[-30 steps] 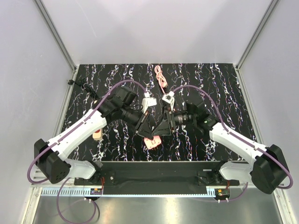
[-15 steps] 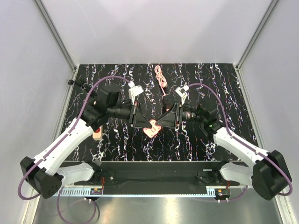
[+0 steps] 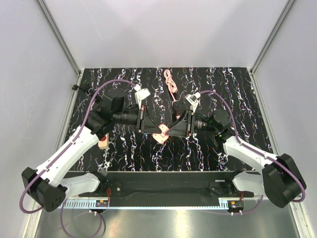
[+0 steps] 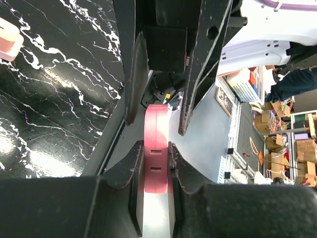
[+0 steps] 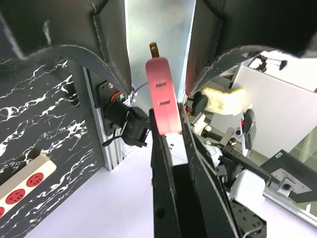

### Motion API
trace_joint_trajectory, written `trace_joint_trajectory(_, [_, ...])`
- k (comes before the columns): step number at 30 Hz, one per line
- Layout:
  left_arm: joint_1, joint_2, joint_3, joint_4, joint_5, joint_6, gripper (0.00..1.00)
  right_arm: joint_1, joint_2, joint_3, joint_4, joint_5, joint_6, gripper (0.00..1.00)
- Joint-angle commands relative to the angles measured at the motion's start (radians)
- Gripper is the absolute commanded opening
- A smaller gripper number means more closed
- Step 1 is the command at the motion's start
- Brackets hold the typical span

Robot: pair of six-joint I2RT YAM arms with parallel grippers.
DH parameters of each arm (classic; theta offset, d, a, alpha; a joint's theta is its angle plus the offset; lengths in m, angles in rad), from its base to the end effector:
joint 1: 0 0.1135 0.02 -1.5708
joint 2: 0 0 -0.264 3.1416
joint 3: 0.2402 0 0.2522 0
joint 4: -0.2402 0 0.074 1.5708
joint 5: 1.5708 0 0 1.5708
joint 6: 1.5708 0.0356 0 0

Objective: Insert the plug

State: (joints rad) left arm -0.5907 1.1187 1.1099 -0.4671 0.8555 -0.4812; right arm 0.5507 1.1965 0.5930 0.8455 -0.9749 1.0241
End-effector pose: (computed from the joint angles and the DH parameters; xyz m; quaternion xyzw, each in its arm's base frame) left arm 0.1816 -0.1541 0.3642 0.2581 0.7639 -0.5464 0.2263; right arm 0.1980 0.1562 0.2921 -0.2307 0.6161 0.6966 0.2863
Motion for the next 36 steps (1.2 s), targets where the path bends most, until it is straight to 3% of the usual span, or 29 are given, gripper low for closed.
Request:
trace_joint_trajectory(1, [0.011,-0.028,0.002,0.073,0.046,-0.019,0.0,-0.005,-0.005,-0.013,0.105,-0.03,0.03,0.52])
trace_joint_trajectory(2, [0.012,-0.026,0.002,0.074,0.05,-0.02,0.0,-0.005,-0.006,-0.016,0.107,-0.03,0.027,0.48])
trace_joint_trajectory(5, [0.014,-0.02,-0.004,0.087,0.08,-0.023,0.0,-0.006,-0.012,-0.025,0.115,-0.028,0.024,0.22])
trace_joint_trajectory(6, [0.014,-0.016,-0.008,0.093,0.092,-0.03,0.0,-0.006,-0.012,-0.025,0.116,-0.03,0.021,0.05])
trace_joint_trajectory(7, [0.014,-0.016,-0.009,0.099,0.103,-0.028,0.0,-0.006,-0.011,-0.024,0.116,-0.03,0.021,0.0])
trace_joint_trajectory(9, [0.014,-0.011,-0.012,0.101,0.141,-0.022,0.24,-0.008,-0.011,-0.022,0.118,-0.031,0.022,0.0])
trace_joint_trajectory(11, [0.014,-0.011,-0.013,0.102,0.172,-0.007,0.56,-0.009,-0.011,-0.018,0.118,-0.033,0.024,0.0])
trace_joint_trajectory(13, [0.014,-0.011,-0.015,0.102,0.178,0.007,0.63,-0.009,-0.006,-0.007,0.118,-0.034,0.027,0.0])
trace_joint_trajectory(16, [0.011,0.016,-0.015,0.105,0.198,0.009,0.62,-0.009,0.005,0.011,0.116,-0.036,0.03,0.0])
trace_joint_trajectory(24, [-0.004,0.079,-0.004,0.094,0.201,0.001,0.47,-0.009,0.035,0.04,0.135,-0.048,0.047,0.0])
trace_joint_trajectory(32, [-0.014,0.095,-0.008,0.09,0.212,-0.002,0.4,-0.008,0.054,0.051,0.124,-0.044,0.034,0.0])
trace_joint_trajectory(34, [-0.014,0.101,-0.007,0.085,0.211,-0.007,0.37,-0.009,0.06,0.053,0.125,-0.044,0.034,0.0])
trace_joint_trajectory(36, [-0.014,0.108,-0.004,0.082,0.211,-0.011,0.26,-0.009,0.063,0.056,0.125,-0.048,0.033,0.0])
